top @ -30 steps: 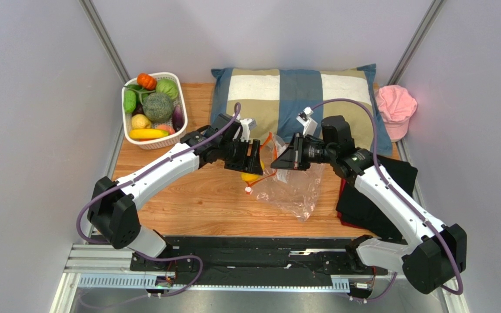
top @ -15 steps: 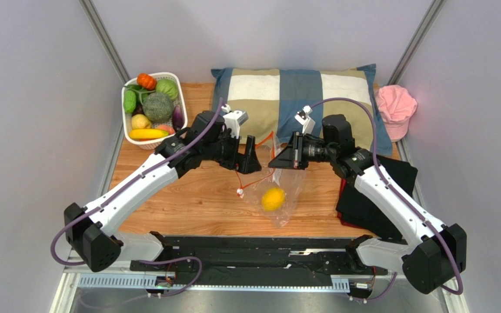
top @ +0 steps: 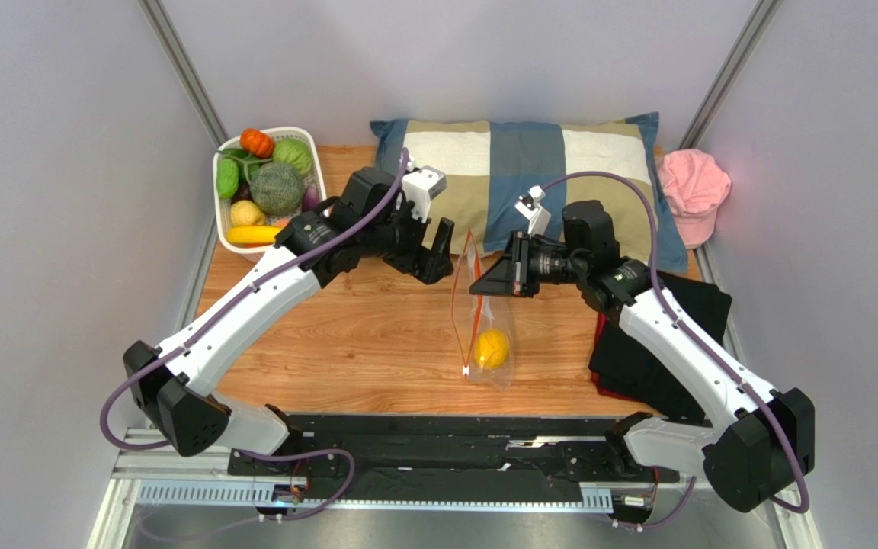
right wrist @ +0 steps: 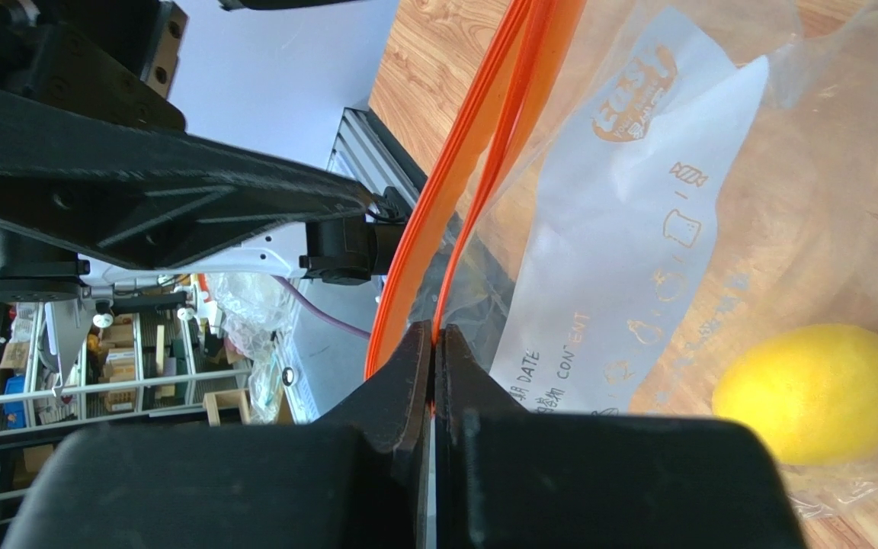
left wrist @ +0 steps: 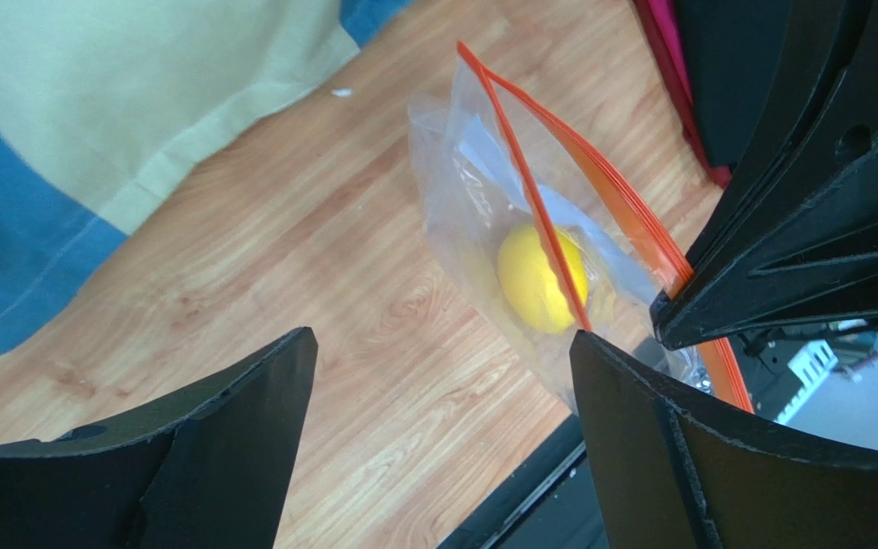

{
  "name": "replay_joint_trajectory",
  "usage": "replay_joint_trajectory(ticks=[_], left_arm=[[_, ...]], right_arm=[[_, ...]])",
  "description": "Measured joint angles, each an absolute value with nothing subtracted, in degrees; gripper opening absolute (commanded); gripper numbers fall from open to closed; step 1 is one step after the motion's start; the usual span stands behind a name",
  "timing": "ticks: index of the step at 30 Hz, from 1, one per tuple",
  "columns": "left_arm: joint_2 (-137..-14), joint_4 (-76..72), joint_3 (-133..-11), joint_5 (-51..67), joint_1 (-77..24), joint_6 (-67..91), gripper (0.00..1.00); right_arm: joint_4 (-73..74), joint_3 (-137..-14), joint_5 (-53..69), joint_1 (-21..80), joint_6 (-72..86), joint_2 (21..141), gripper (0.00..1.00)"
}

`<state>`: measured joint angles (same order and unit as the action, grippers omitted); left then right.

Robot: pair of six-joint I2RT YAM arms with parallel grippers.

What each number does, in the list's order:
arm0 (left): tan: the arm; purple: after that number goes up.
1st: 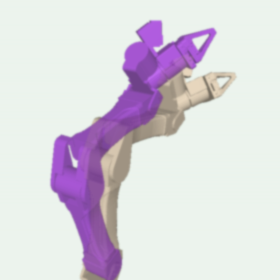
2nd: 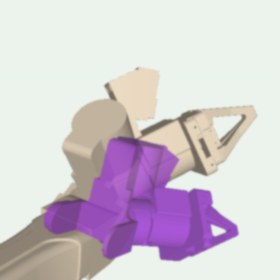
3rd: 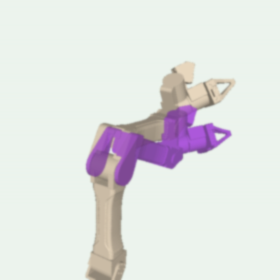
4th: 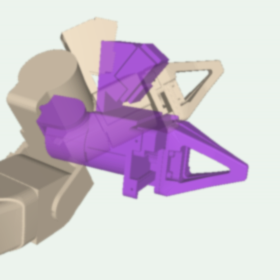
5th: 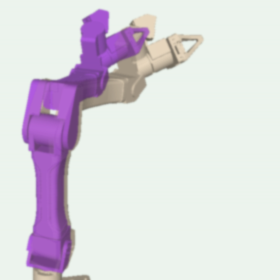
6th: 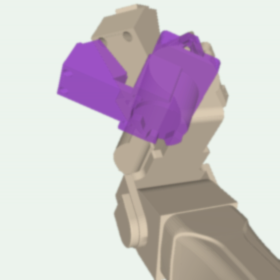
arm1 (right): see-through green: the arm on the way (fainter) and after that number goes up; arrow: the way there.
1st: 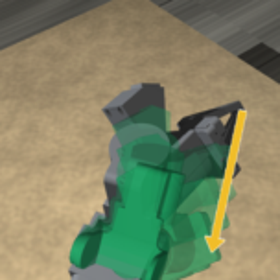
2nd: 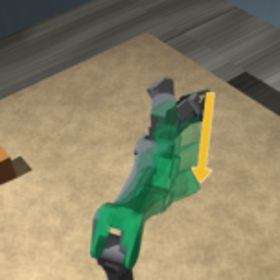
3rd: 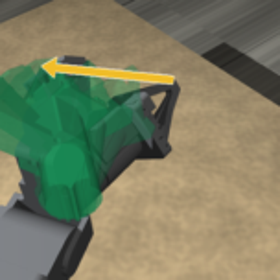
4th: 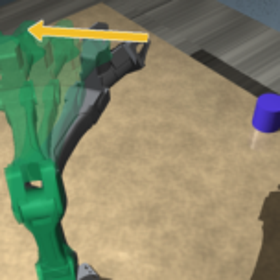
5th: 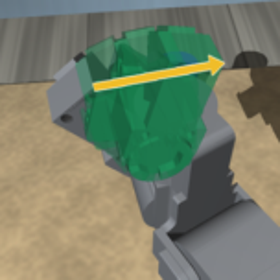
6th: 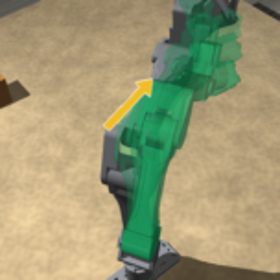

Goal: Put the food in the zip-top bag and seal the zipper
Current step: Open the zipper of the food storage bag at the center of the board.

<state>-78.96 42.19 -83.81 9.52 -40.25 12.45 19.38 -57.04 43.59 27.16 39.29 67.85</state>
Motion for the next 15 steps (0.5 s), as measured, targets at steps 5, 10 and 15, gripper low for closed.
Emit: replay_joint_trajectory(ticks=[5, 10, 15], left_arm=[[-80.8, 42.4, -83.8, 13.7, -40.2, 12.7, 0.92], [-81.1, 41.7, -83.8, 18.0, -40.2, 14.9, 0.90], [-81.4, 40.6, -82.4, 22.0, -40.4, 17.7, 0.81]], right_arm=[[19.4, -57.1, 43.5, 27.2, 38.9, 68.6, 0.00], [19.5, -57.1, 43.4, 27.5, 38.1, 68.6, 0.00], [20.0, -57.5, 43.0, 27.6, 37.5, 68.9, 0.00]])
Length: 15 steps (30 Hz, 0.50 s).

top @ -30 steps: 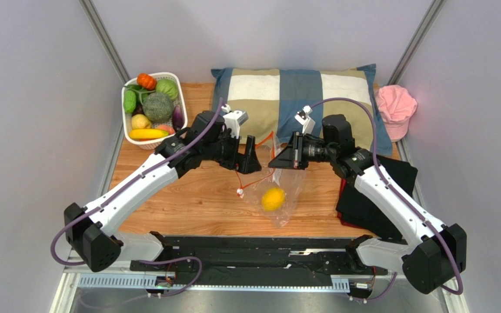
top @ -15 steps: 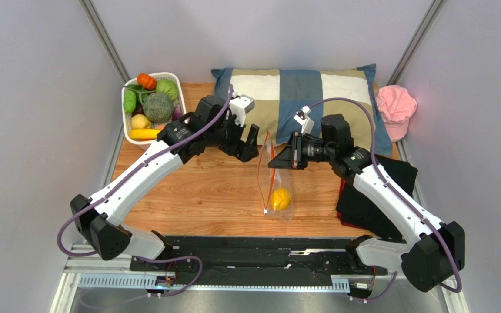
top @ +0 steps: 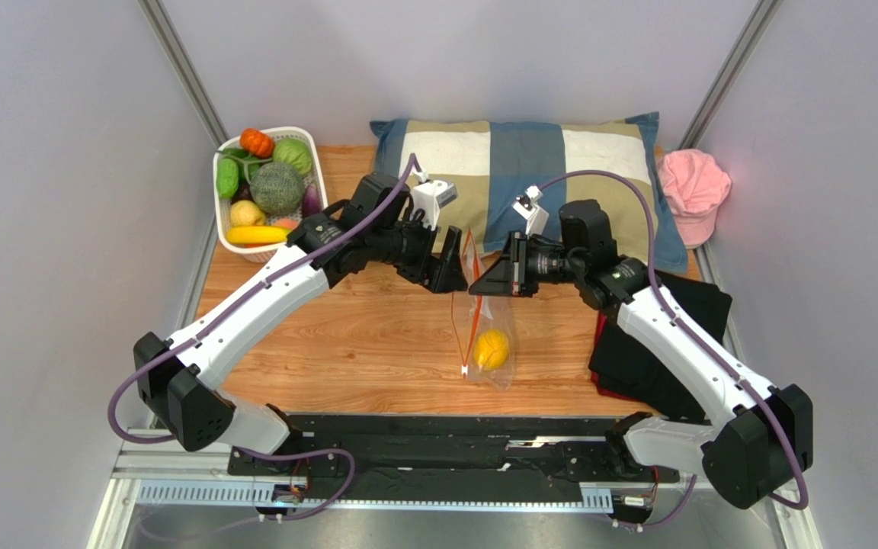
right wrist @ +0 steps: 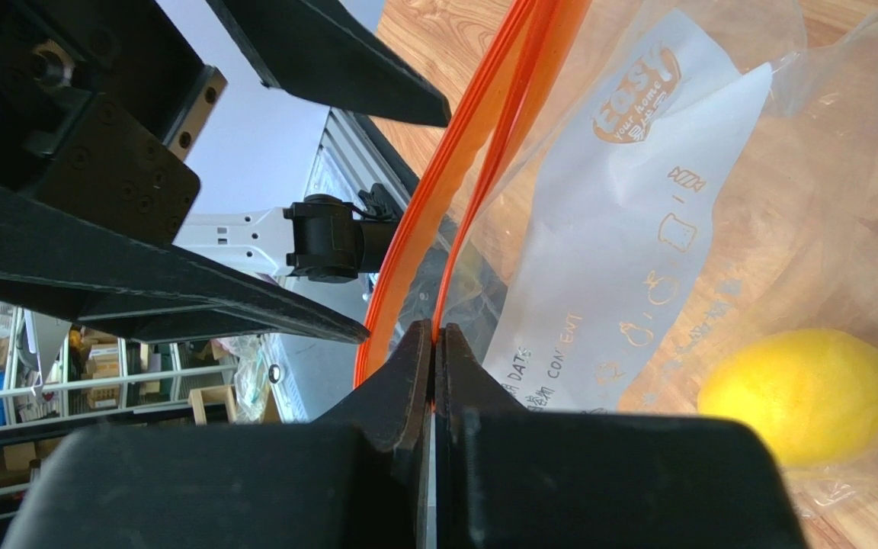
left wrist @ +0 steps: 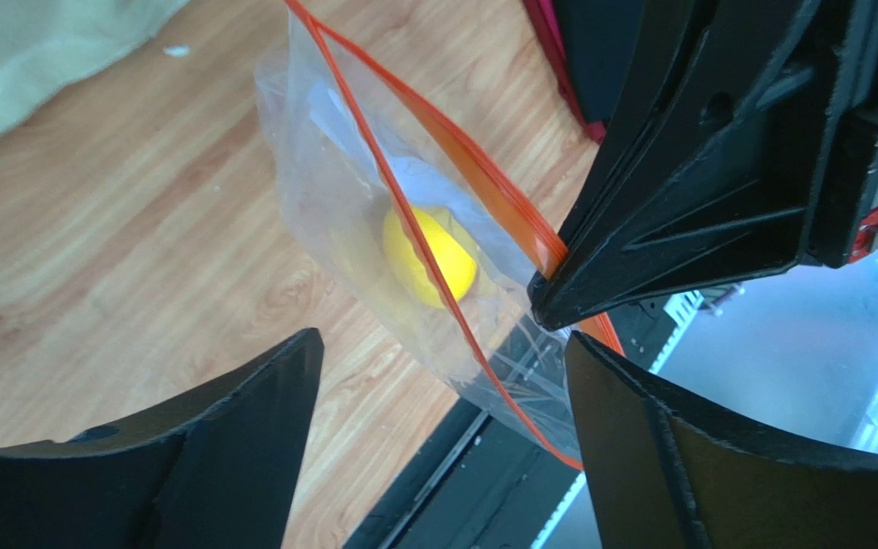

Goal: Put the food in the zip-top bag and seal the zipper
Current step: Open the zipper of the food storage bag at the center of the board.

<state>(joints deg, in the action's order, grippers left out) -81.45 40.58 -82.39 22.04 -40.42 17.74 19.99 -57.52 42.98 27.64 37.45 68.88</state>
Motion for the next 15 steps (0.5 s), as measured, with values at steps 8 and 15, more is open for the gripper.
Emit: replay_joint_trajectory(ticks=[8, 15], left_arm=[[-83.4, 41.4, -80.3, 20.1, -39.8, 20.1, 0.08], [-85.3, 43.5, -80.1, 17.2, -33.0, 21.1, 0.00]], right_arm=[[22.0, -58.6, 42.4, 27.7, 36.0, 68.8, 0.00], [30.3, -60.5, 38.2, 26.6, 32.6, 66.3, 0.00]])
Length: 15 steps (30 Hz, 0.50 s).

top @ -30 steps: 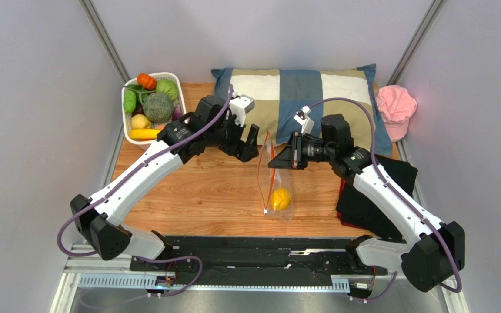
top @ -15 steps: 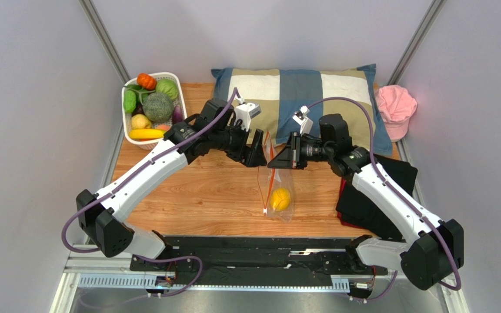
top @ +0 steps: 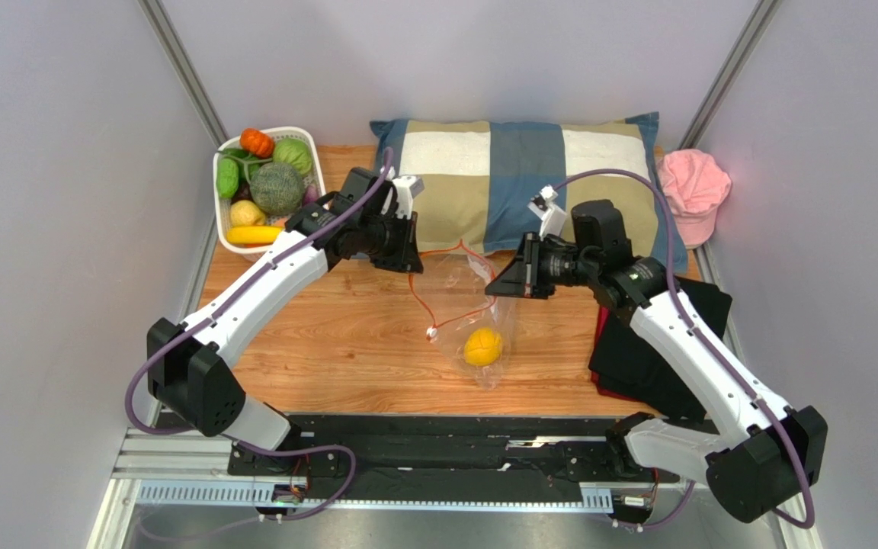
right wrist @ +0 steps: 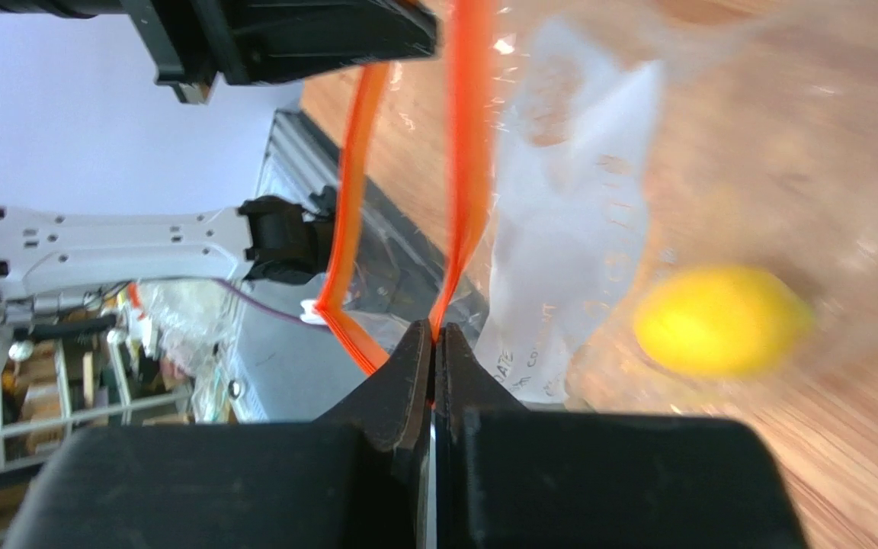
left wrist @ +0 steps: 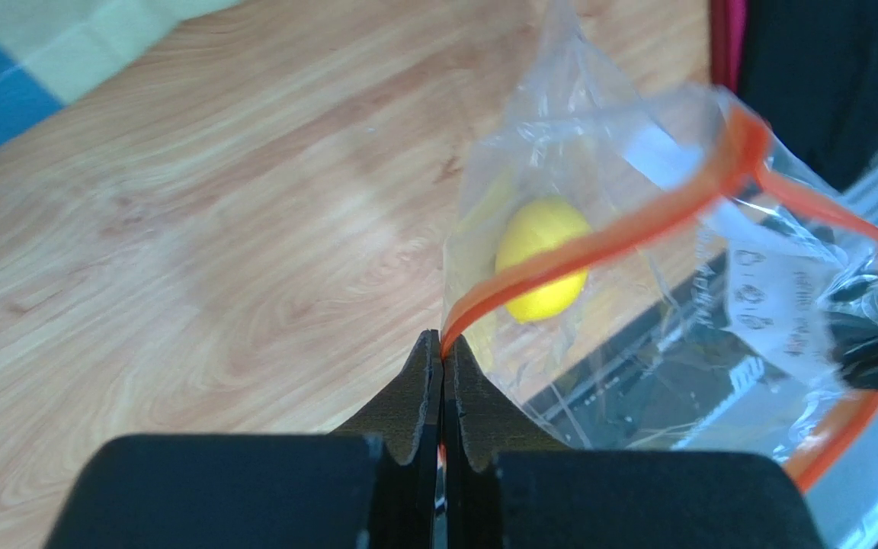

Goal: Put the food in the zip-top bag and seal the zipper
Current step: Open the zipper of the food storage bag at the center of the board.

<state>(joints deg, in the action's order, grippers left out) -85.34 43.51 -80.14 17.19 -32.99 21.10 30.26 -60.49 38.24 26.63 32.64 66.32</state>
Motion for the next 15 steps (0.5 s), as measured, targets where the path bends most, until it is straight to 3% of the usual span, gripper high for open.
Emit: replay_joint_trajectory(ticks=[6, 13, 14, 15], left_arm=[[-84.8, 43.7, -75.3, 16.9, -30.0, 21.8, 0.00], [-84.8, 43.5, -74.7, 18.3, -29.5, 21.7, 0.00], [-84.8, 43.4, -74.7, 18.7, -29.5, 21.5, 0.03], [-84.7, 43.3, -74.7, 19.2, -29.5, 21.3, 0.19]], right_arm=[[35.2, -60.5, 34.2, 20.3, 32.1, 63.7, 0.00], [37.5, -60.5, 33.5, 20.1, 30.6, 61.8, 0.00], [37.5, -60.4, 33.5, 20.1, 30.6, 61.7, 0.00], [37.4, -60.4, 33.5, 20.1, 30.6, 61.6, 0.00]])
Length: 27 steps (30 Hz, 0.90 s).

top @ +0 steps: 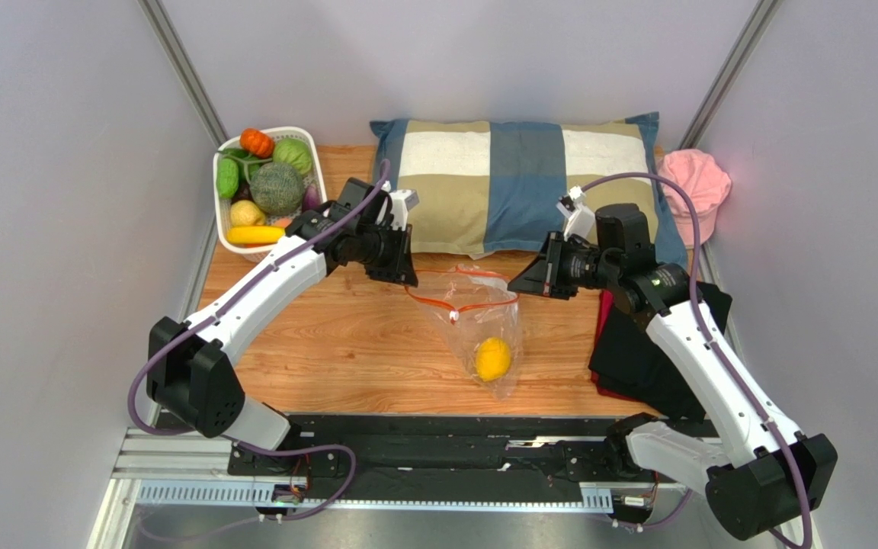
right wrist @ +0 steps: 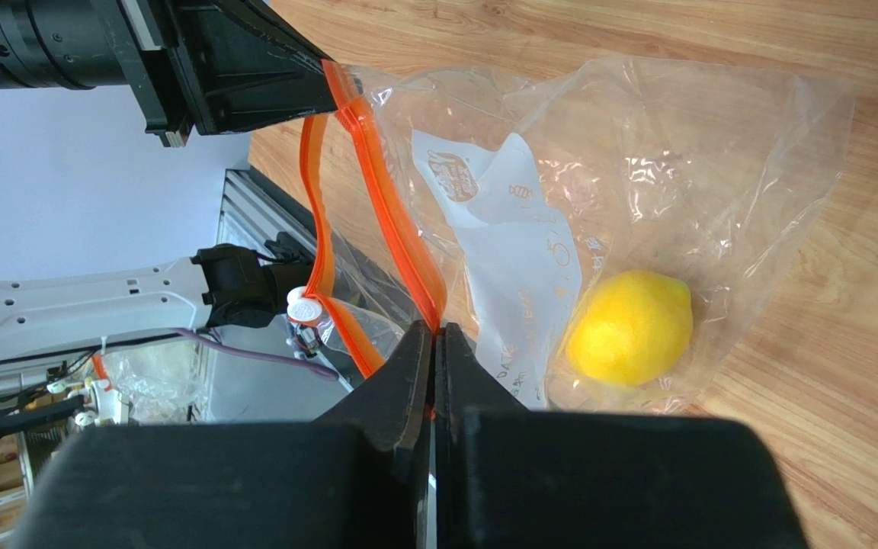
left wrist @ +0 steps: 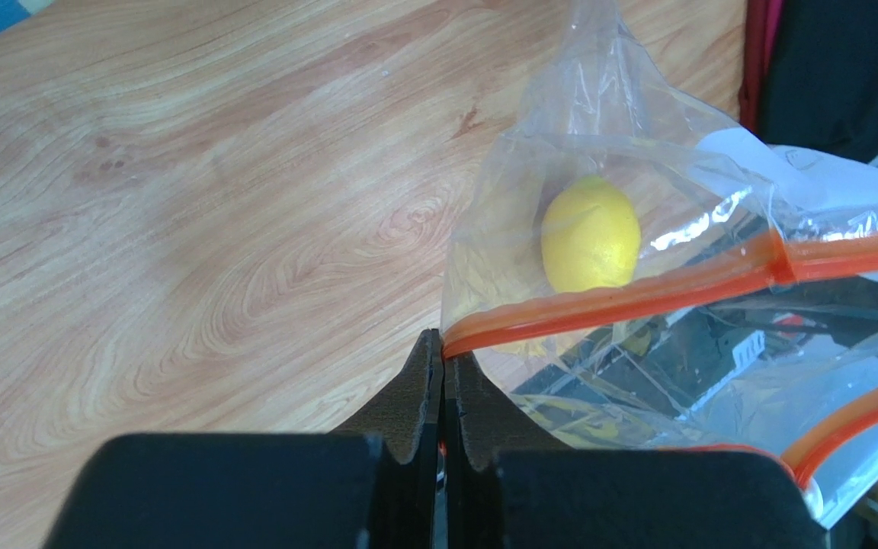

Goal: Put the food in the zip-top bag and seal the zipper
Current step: Open the zipper of the food storage bag at the center of the board.

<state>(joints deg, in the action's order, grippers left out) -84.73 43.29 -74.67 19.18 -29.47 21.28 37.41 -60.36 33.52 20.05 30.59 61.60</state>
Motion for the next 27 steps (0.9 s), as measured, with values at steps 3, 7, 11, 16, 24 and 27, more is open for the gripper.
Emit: replay_joint_trajectory(ticks=[3, 7, 11, 16, 24, 27], left_arm=[[-84.4, 42.9, -74.7, 20.1, -29.6, 19.8, 0.32], [-82.7, 41.7, -74.7, 20.9, -30.0, 19.0, 0.39], [-82.0, 40.7, -74.8, 22.3, -30.3, 18.5, 0.64], [-80.9, 39.6, -74.7, 23.9, -30.2, 18.7, 0.84], [-75.9, 37.2, -75.1, 26.9, -26.2, 19.9, 0.86], [-76.0, 37.4, -75.5, 27.6, -25.9, 20.4, 0.87]], right_arm=[[37.2, -59.8, 33.5, 20.1, 30.9, 61.5, 0.00], [36.3, -58.9, 33.5, 20.6, 31.6, 62.1, 0.00], [34.7, -58.0, 33.5, 21.3, 32.9, 63.7, 0.00], [32.7, -58.0, 33.3, 22.5, 34.5, 65.4, 0.00], [28.8, -56.2, 32.3, 24.6, 36.9, 66.4, 0.00], [27.8, -55.8, 31.4, 25.5, 38.1, 67.3, 0.00]])
